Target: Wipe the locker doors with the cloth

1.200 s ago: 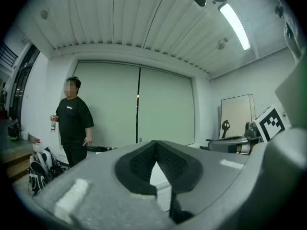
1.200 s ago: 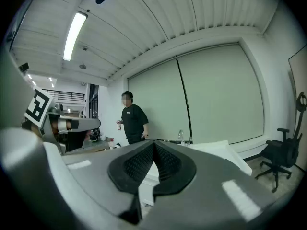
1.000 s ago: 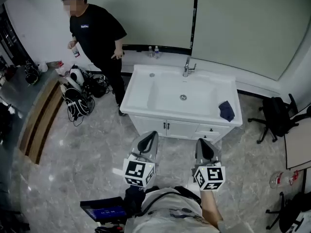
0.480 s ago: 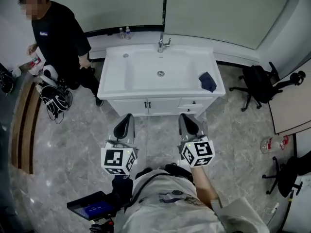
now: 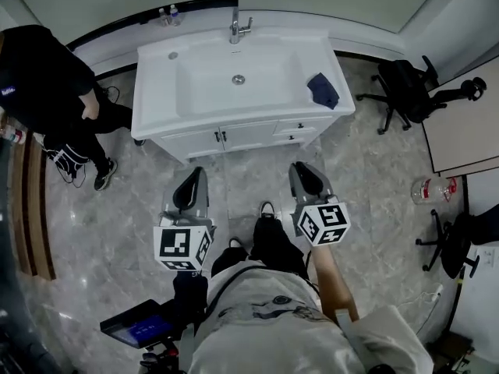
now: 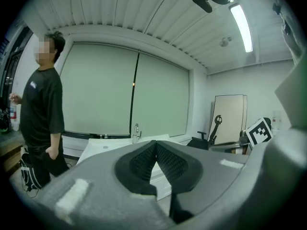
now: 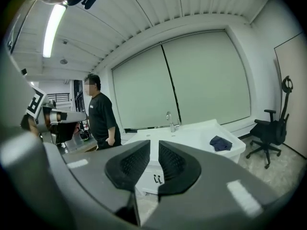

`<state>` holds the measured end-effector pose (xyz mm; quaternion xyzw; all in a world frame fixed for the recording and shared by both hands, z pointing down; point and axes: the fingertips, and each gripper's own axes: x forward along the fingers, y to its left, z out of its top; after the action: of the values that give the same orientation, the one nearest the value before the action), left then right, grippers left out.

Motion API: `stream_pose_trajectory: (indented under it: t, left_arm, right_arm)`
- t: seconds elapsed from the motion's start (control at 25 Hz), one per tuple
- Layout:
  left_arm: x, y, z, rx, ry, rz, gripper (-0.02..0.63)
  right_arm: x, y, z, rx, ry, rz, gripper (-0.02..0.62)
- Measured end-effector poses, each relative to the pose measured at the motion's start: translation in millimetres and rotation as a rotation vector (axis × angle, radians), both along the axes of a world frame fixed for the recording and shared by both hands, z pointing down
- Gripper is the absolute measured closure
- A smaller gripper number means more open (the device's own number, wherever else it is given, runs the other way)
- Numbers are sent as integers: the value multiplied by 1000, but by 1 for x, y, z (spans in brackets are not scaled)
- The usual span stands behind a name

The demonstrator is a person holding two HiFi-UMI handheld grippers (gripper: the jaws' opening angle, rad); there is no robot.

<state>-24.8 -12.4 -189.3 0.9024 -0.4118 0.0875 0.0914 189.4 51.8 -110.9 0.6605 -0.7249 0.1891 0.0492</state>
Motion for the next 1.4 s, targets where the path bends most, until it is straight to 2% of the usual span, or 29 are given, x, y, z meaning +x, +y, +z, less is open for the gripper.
stream_pose_trajectory:
  t: [0.12,0.32,0.52,0.72,0.8,0.92,1.12,1.28,1.32,1.4]
  left_arm:
    - [14,-33,3,19,-12,-23,604]
    - [43,-105,-6,71,-45,-106,603]
    - [89,-160,-5,58,-55,-137,603]
    - [136,-195,16,12,-83,-106,603]
    - [146,-204,24,-7,-92,-106,603]
    - [154,-214,31,-21,-105,-114,603]
    - [162,-226,43,-65,-136,-121,603]
    - [163,-231,51,-95,-173,-126,603]
    - [162,-232,52,-101,-180,-129,603]
    - [160,-233,55,-110,-191,-134,603]
  right_arm:
    - [26,-33,22,-16,-3,-12,521]
    - [87,-118,53,-46,2,-45,474]
    - [161,-193,85,-106,23,-74,423]
    - [244,-241,157,-260,129,-61,405]
    - [278,-252,190,-339,187,-53,400]
    - [319,-266,230,-445,221,-35,382]
    - [359,-288,273,-582,264,-31,342]
    - [369,-294,306,-716,268,-72,322]
    - [368,-294,312,-737,246,-75,325]
    - [361,-292,317,-740,204,-75,392]
